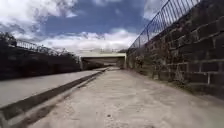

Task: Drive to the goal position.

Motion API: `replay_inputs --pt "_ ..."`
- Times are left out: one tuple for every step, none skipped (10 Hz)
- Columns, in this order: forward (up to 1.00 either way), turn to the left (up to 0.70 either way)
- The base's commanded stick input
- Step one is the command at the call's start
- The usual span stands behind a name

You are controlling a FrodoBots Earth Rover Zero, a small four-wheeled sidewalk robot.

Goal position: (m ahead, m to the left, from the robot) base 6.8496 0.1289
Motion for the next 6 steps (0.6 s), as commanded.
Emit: replay_inputs --pt "1.00 0.00" --pt "1.00 0.00" --pt "1.00 0.00" --pt "1.00 0.00" --pt "1.00 0.00" --pt "1.00 0.00"
